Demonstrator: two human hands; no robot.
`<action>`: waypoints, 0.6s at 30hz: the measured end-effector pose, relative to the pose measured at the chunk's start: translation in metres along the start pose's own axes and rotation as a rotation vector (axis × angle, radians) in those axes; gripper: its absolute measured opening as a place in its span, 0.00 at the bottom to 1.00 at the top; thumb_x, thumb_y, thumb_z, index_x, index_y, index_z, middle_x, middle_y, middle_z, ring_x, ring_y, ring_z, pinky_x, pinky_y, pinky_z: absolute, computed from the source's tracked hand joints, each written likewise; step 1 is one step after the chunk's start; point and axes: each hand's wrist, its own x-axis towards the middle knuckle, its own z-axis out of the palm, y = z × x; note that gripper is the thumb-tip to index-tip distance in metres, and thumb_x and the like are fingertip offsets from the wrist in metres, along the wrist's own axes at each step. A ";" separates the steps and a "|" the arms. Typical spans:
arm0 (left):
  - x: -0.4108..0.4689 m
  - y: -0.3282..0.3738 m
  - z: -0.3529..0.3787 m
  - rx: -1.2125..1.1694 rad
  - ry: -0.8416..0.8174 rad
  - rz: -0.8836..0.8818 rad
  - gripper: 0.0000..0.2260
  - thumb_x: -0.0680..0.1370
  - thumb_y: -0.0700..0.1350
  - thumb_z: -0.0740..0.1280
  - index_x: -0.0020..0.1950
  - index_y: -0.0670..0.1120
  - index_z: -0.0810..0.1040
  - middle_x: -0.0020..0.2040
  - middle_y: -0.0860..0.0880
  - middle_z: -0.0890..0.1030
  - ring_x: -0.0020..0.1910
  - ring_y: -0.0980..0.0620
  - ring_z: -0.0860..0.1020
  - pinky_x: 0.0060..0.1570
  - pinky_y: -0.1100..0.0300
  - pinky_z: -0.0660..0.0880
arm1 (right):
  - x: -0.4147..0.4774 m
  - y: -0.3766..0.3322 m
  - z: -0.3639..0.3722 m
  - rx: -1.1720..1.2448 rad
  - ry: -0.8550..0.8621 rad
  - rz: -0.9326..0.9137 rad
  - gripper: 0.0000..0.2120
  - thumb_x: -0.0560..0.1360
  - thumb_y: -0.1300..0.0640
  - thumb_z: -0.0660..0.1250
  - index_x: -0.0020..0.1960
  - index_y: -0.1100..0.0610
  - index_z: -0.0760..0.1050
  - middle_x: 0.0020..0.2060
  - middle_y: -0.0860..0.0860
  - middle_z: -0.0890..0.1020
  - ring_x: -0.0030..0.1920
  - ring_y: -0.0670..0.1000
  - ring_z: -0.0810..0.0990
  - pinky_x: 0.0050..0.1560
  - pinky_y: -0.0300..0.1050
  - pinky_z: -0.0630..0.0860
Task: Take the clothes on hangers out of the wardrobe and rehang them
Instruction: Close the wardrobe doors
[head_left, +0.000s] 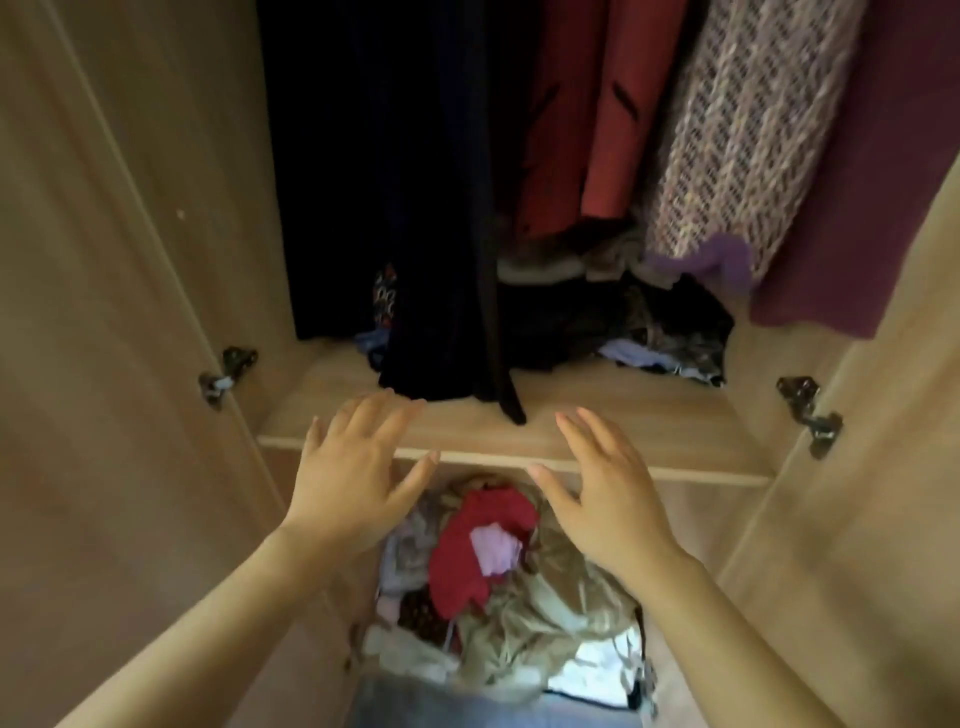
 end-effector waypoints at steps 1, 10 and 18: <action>-0.017 -0.001 0.002 0.003 0.001 -0.010 0.28 0.74 0.65 0.51 0.68 0.52 0.70 0.67 0.45 0.73 0.66 0.41 0.69 0.61 0.37 0.67 | -0.015 -0.002 0.007 -0.010 -0.020 -0.013 0.40 0.70 0.31 0.40 0.74 0.52 0.58 0.74 0.51 0.58 0.74 0.53 0.55 0.72 0.53 0.57; -0.161 -0.024 0.031 -0.020 -0.178 -0.087 0.24 0.74 0.62 0.56 0.67 0.53 0.70 0.65 0.46 0.73 0.67 0.43 0.69 0.62 0.40 0.68 | -0.127 -0.028 0.062 0.033 -0.136 -0.058 0.32 0.73 0.37 0.53 0.65 0.59 0.72 0.66 0.56 0.72 0.64 0.59 0.73 0.60 0.55 0.73; -0.262 -0.096 0.001 0.005 -0.229 -0.229 0.26 0.74 0.63 0.54 0.68 0.53 0.69 0.67 0.48 0.71 0.67 0.45 0.69 0.63 0.42 0.67 | -0.166 -0.119 0.108 0.093 -0.242 -0.141 0.33 0.73 0.36 0.53 0.67 0.58 0.71 0.67 0.55 0.71 0.66 0.58 0.71 0.62 0.55 0.71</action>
